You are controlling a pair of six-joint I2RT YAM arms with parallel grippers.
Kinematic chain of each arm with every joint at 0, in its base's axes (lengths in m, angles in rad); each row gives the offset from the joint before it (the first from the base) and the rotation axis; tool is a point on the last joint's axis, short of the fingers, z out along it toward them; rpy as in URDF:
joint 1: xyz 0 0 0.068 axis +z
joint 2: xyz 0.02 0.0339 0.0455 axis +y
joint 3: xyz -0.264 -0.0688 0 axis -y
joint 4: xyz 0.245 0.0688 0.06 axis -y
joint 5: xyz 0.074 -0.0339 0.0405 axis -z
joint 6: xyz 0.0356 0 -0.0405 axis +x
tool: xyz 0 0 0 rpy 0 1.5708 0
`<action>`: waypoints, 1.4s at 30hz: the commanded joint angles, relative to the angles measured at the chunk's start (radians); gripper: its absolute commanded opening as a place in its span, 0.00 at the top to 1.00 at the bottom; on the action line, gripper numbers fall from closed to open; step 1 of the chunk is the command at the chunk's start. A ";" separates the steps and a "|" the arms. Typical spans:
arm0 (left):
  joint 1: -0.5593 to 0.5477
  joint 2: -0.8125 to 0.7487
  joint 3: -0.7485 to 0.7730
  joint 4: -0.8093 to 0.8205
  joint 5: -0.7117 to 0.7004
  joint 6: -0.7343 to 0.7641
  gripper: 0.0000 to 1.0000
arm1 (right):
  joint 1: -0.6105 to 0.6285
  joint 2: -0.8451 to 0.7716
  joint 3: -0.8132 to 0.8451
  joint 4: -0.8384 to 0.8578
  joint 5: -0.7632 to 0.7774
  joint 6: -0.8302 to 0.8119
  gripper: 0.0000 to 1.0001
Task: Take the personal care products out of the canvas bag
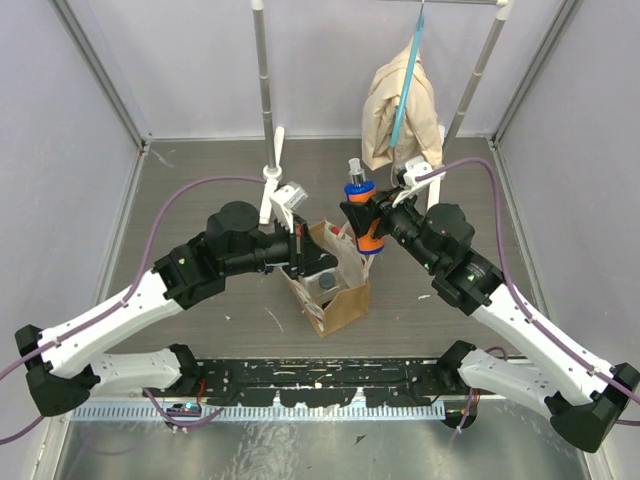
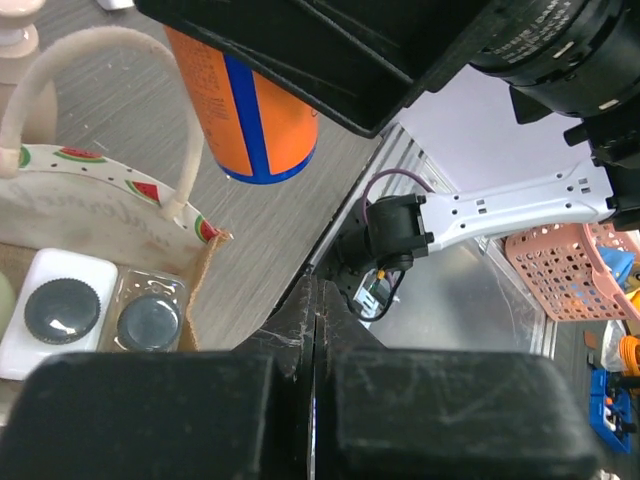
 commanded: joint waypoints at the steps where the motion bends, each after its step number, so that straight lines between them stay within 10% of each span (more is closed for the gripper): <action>1: -0.041 0.042 0.057 0.063 0.027 -0.005 1.00 | 0.024 -0.001 0.082 0.185 -0.017 0.037 0.99; 18: -0.196 0.129 0.091 0.244 -0.074 0.035 1.00 | 0.081 0.021 0.092 0.268 0.004 0.117 0.99; 42: -0.220 0.040 0.022 0.100 -0.740 0.279 1.00 | 0.093 -0.005 0.225 0.119 -0.201 0.253 0.99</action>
